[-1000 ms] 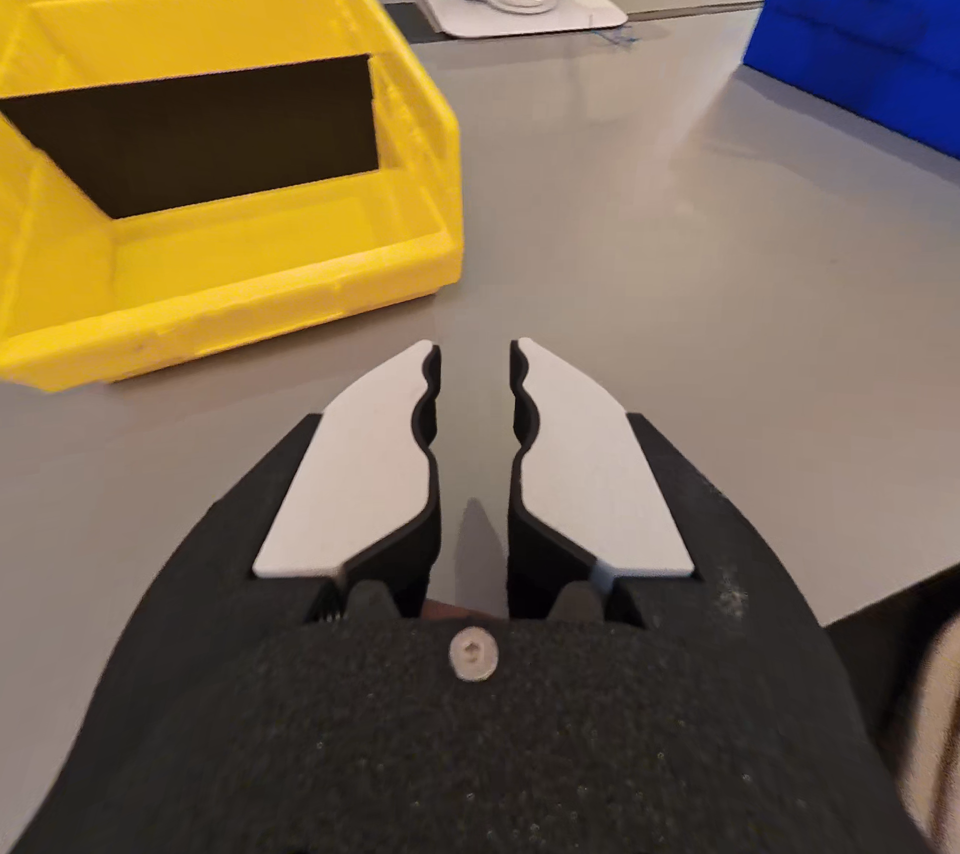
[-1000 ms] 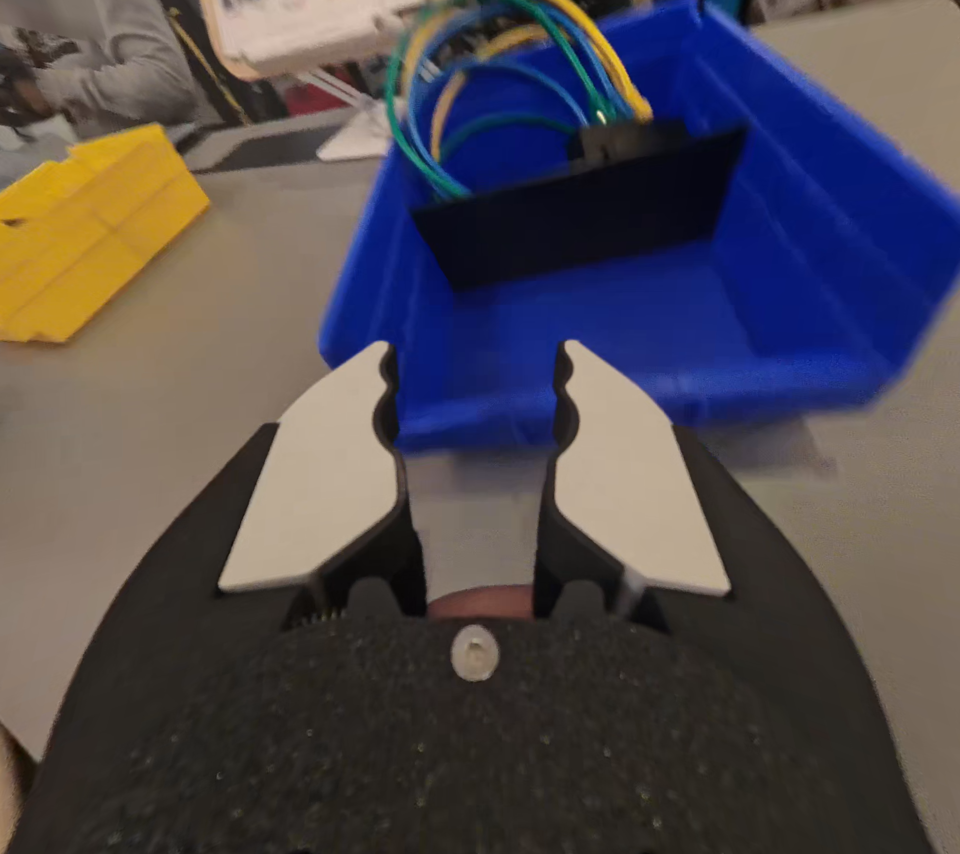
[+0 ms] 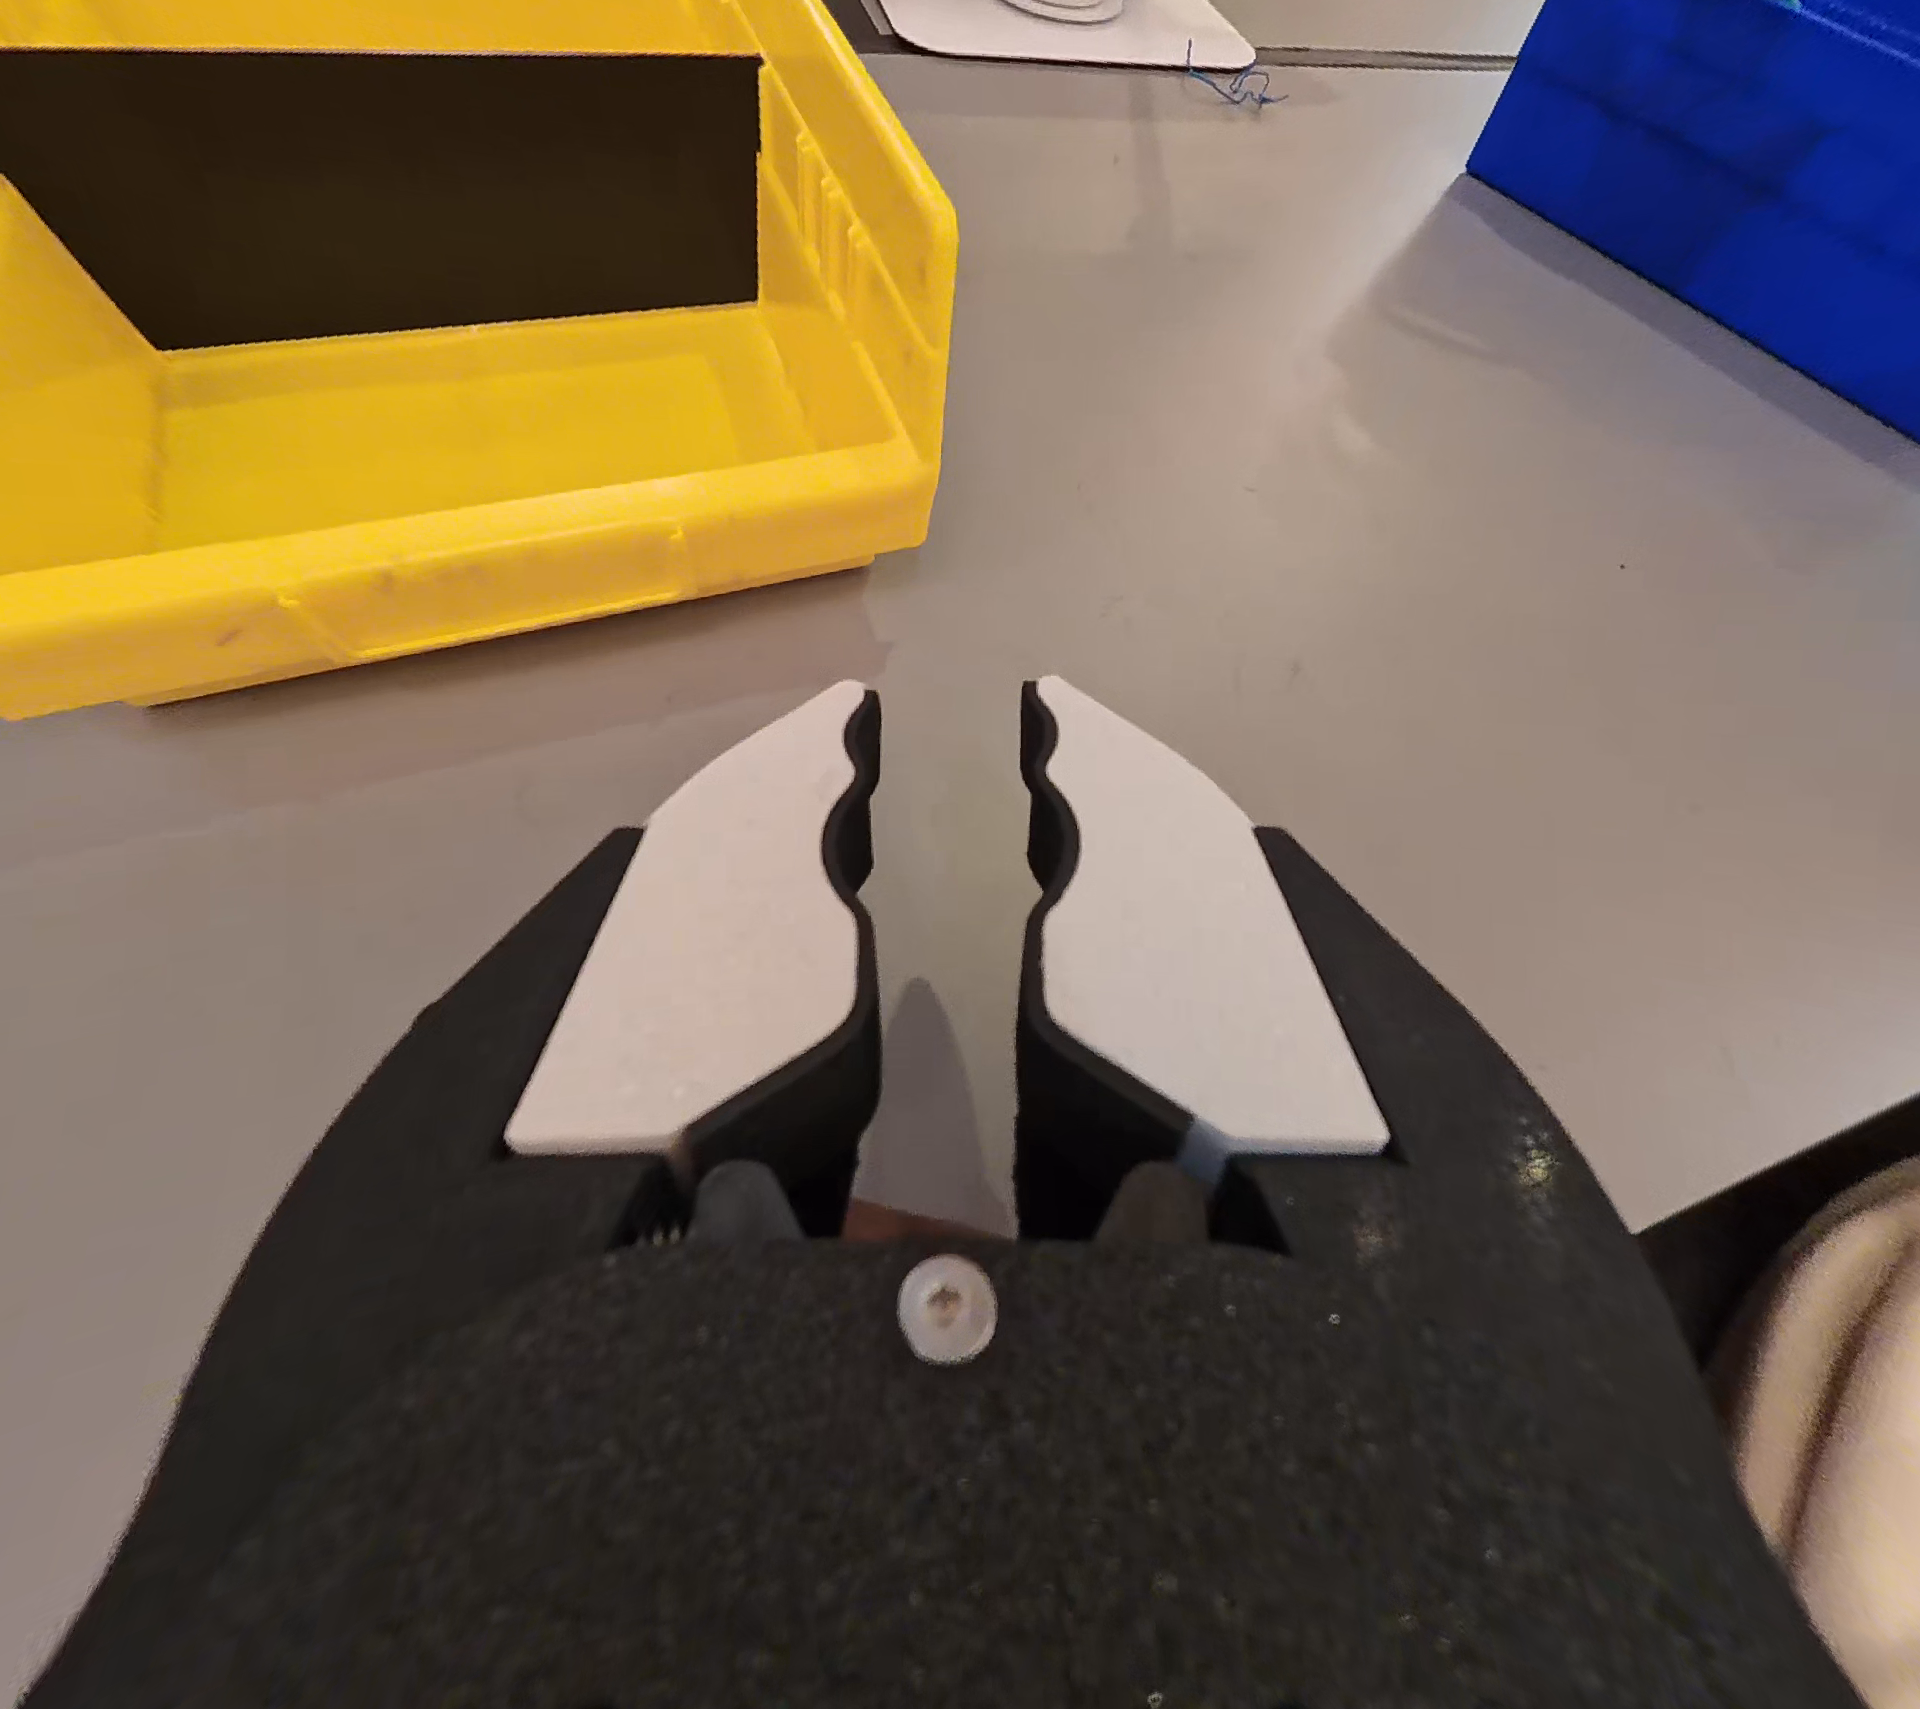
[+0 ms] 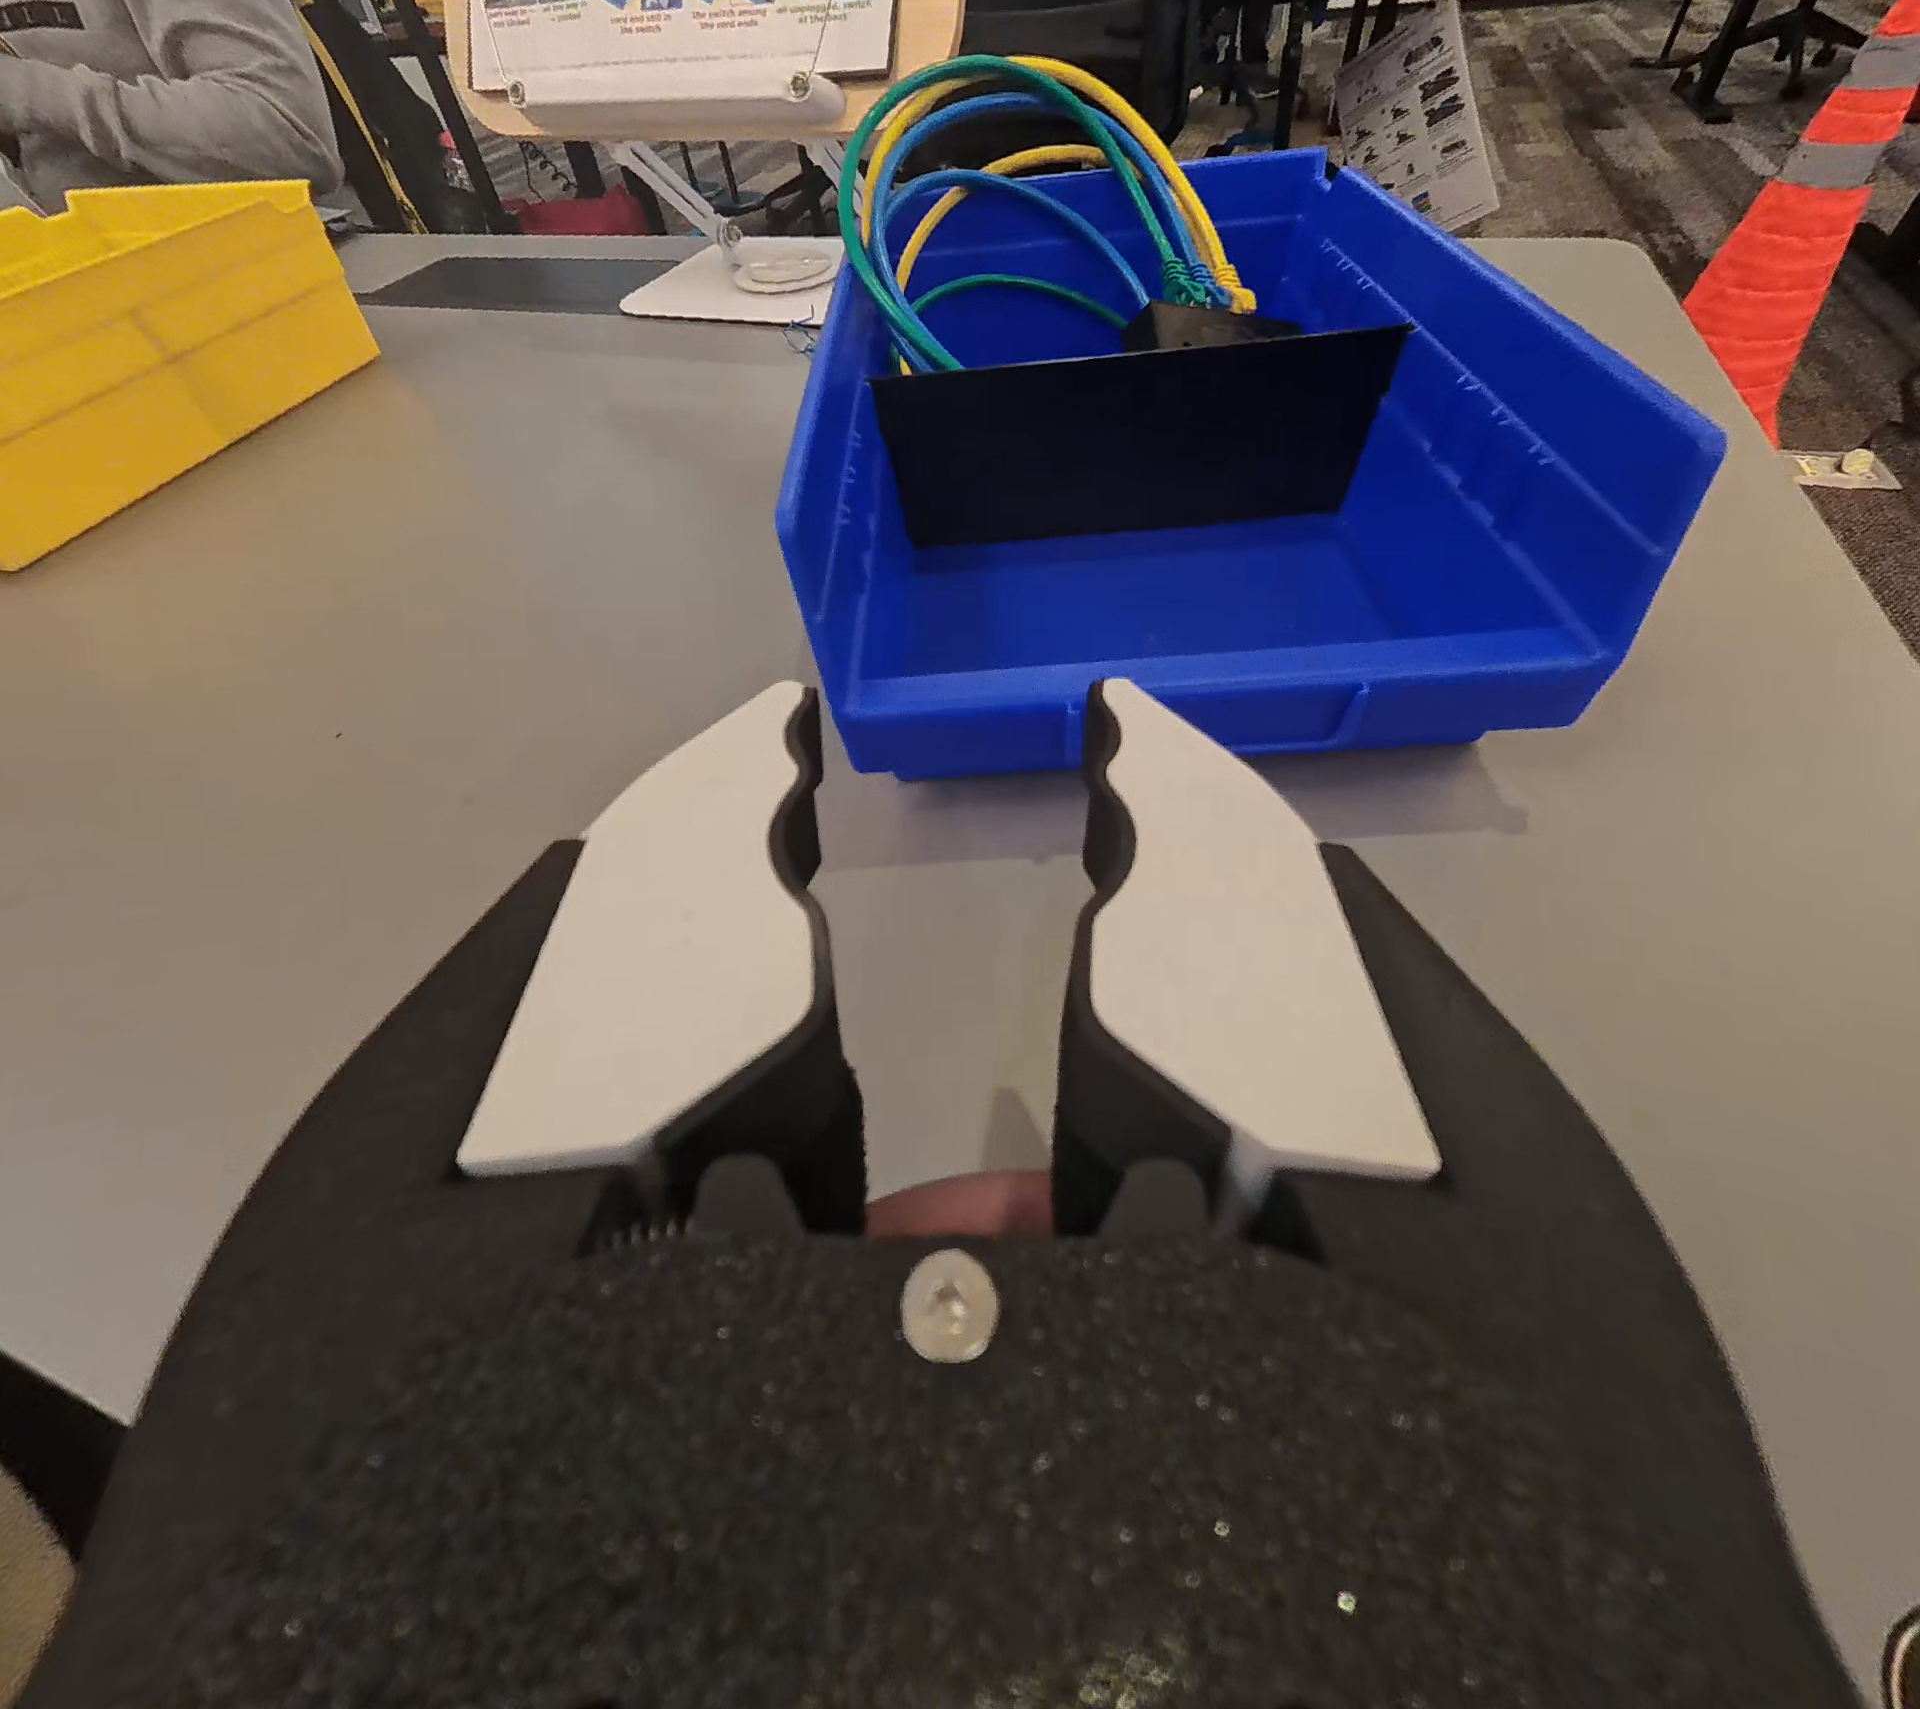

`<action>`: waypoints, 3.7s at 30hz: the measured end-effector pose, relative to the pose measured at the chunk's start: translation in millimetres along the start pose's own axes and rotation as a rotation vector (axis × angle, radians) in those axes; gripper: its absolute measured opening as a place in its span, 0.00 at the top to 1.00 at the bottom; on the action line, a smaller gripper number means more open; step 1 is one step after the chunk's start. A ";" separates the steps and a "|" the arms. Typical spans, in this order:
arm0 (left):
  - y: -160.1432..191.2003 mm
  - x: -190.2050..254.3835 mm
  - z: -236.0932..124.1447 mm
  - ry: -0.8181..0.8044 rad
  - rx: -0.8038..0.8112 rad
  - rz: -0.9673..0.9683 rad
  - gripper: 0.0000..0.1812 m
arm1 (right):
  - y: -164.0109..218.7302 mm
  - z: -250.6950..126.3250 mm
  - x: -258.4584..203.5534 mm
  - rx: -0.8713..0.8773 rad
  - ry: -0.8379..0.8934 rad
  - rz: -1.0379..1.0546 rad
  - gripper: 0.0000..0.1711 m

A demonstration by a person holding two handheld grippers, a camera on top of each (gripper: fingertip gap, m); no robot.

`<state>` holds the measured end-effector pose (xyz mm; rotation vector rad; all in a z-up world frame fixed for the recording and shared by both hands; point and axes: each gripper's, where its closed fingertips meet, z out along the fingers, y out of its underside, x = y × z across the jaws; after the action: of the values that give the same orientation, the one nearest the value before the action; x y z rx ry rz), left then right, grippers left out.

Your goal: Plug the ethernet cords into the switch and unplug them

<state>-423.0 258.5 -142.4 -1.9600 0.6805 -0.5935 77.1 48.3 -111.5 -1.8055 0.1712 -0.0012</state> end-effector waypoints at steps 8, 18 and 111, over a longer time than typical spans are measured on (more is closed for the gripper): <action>2.4 4.0 1.7 0.025 -0.012 -0.019 0.86 | 0.6 -0.9 -1.1 0.001 -0.001 -0.005 0.72; 7.5 10.4 5.5 0.035 -0.041 0.009 0.86 | 21.1 33.8 -37.2 -0.095 -0.078 -0.026 0.64; -46.2 17.0 -13.9 -0.077 0.206 -0.008 0.74 | -22.0 83.4 -224.9 0.201 0.006 -0.330 0.83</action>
<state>-409.7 256.9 -93.1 -1.7847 0.5420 -0.5668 -135.0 160.2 -89.8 -1.6145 -0.1203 -0.2500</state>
